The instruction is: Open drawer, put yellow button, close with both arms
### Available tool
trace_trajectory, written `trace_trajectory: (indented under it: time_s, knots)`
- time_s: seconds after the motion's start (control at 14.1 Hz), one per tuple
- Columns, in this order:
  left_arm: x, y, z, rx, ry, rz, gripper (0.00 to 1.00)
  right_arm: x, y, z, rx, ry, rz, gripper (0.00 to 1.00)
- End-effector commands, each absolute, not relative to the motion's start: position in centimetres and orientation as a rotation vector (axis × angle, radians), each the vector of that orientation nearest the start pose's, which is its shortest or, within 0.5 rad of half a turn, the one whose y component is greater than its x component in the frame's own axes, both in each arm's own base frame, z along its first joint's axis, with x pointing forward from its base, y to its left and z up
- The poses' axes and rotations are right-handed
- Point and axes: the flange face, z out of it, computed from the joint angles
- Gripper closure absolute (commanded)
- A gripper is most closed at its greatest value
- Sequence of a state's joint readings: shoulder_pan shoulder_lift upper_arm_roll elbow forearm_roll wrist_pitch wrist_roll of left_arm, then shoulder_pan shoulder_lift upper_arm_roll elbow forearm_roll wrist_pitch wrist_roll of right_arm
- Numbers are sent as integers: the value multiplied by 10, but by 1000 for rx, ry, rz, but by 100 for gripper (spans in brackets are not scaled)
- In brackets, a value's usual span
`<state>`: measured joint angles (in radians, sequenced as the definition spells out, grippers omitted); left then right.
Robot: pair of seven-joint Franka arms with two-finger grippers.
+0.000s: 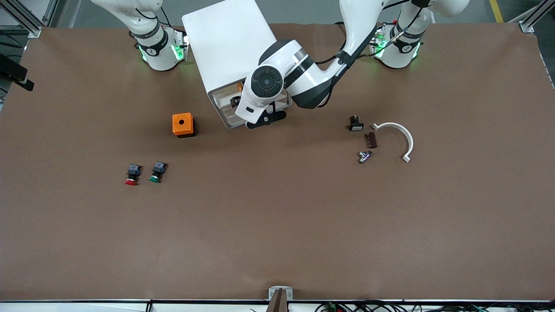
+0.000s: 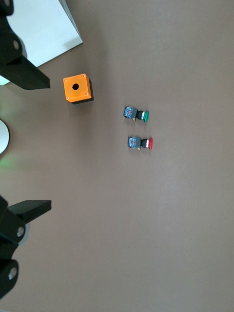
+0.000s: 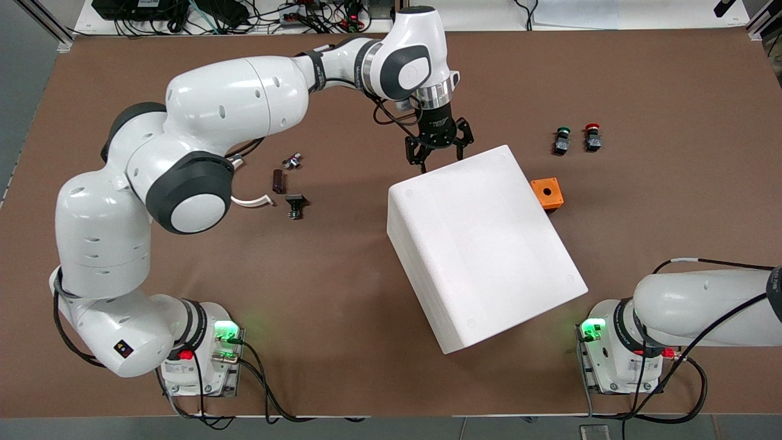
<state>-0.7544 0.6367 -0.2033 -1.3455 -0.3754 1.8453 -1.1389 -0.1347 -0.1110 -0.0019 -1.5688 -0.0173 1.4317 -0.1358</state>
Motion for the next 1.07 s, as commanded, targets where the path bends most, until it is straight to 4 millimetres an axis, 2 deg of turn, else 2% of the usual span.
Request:
trace_trajectory:
  time_s: [0.0, 0.43, 1.0]
  knots:
    - [396, -589, 347, -3115, -514, 819, 0, 491, -66, 676, -3181, -31, 18, 0]
    - [382, -595, 341, -3093, -531, 917, 0, 488, -64, 681, -3178, -34, -2, 0]
    - [385, -591, 344, -3096, -541, 914, 0, 490, -47, 677, -3164, -78, 9, 0]
